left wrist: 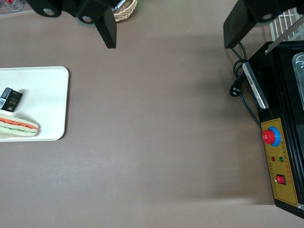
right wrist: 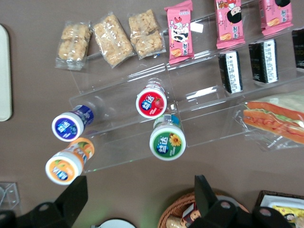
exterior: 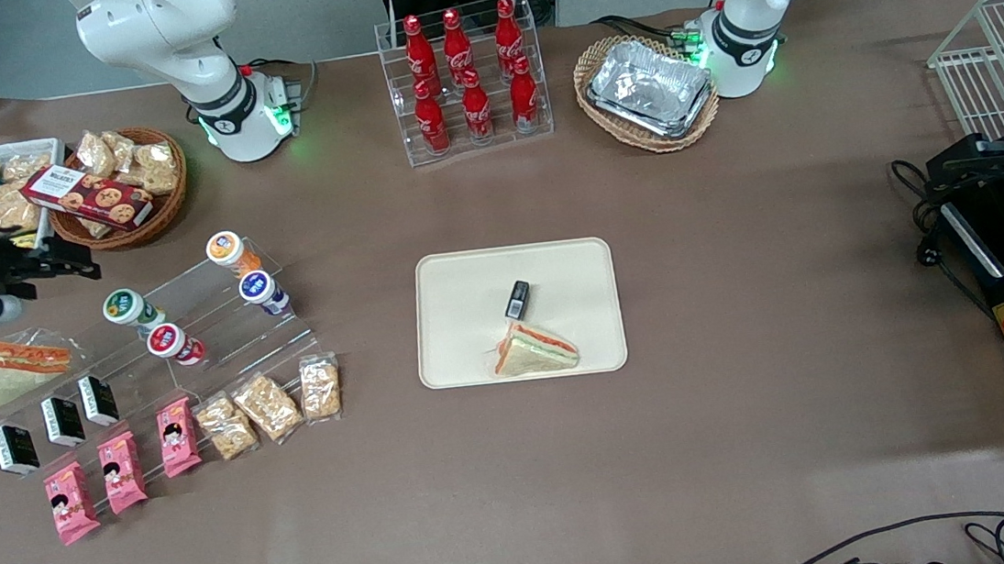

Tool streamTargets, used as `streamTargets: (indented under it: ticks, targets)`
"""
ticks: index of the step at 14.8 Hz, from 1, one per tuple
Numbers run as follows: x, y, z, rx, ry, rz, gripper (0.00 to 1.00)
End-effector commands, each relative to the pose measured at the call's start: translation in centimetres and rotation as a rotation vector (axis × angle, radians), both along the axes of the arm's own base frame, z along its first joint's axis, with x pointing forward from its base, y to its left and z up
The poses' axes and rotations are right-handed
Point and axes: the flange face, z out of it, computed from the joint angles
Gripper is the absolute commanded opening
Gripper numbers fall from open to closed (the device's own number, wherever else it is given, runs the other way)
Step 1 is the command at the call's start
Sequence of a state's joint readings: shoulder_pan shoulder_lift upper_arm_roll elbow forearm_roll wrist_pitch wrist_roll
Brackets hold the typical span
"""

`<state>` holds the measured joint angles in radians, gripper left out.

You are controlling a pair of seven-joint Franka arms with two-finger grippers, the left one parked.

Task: Place green gum on tray
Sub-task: 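Lower the right gripper around the green-labelled cup and close it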

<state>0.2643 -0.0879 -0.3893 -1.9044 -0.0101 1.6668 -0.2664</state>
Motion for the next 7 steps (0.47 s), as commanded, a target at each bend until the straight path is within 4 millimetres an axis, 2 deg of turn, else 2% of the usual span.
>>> streamTargets:
  ticks: [1,4,7]
  targets:
    - [-1.5,-0.1,-3.0,-0.008,-0.025,0.020,1.00]
    - [-2.0,-1.0,-6.0,-0.038,-0.051,0.023,1.00]
    - [-2.4,-1.1,-7.9,-0.056,-0.052,0.033,1.00]
